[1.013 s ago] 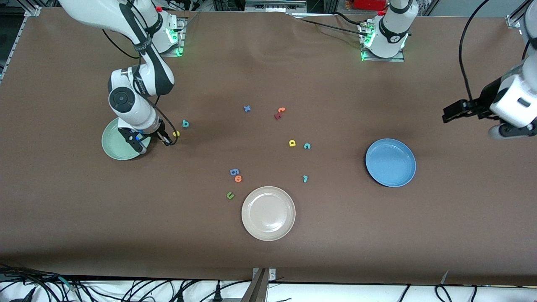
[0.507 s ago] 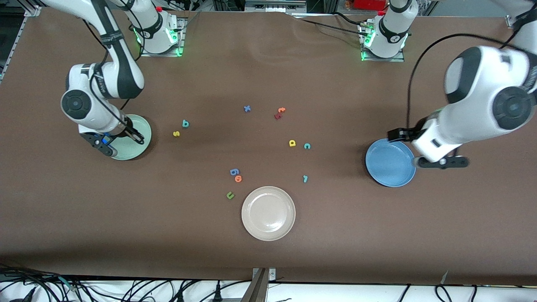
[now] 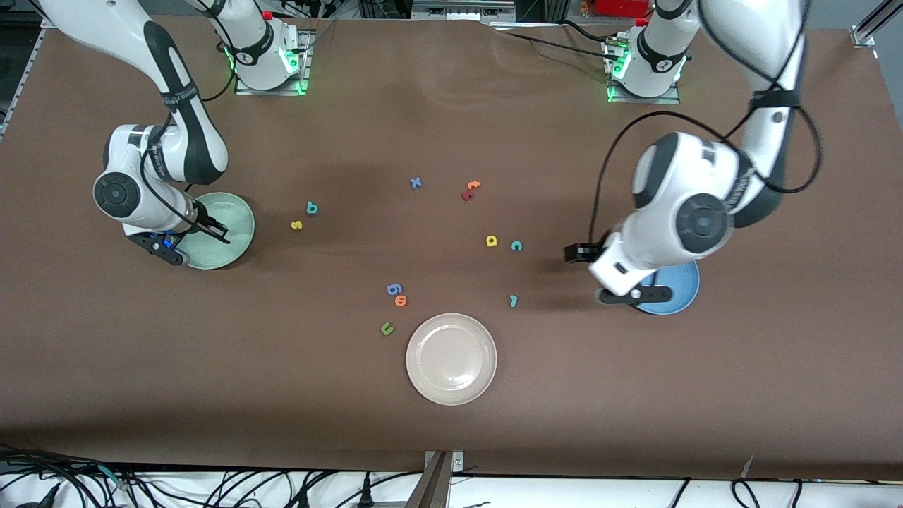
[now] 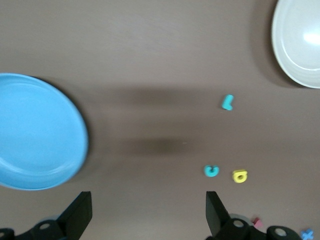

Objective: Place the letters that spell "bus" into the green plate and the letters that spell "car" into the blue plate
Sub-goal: 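Drop the u on the green plate while the left gripper reaches letters, then grasp the yellow s with the right gripper while the left gripper lowers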

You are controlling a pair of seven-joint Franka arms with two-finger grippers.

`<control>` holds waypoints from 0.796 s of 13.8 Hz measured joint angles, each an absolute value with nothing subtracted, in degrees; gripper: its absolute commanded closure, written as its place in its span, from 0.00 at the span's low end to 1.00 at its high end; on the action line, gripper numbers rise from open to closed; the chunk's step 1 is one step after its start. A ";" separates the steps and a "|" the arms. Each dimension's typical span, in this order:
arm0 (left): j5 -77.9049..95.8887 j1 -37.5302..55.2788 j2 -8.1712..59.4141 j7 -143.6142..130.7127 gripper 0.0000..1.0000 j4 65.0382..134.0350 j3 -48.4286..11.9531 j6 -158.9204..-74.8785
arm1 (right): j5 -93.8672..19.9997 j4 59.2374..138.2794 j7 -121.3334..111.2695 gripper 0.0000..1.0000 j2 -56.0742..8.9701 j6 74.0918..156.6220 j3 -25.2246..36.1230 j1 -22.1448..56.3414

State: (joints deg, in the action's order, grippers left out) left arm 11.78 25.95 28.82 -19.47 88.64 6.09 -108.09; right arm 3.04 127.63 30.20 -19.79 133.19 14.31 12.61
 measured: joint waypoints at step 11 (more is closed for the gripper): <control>11.78 34.87 40.54 -25.23 0.00 91.08 6.05 -121.10 | 3.04 127.53 29.20 0.00 -20.00 133.66 13.83 12.62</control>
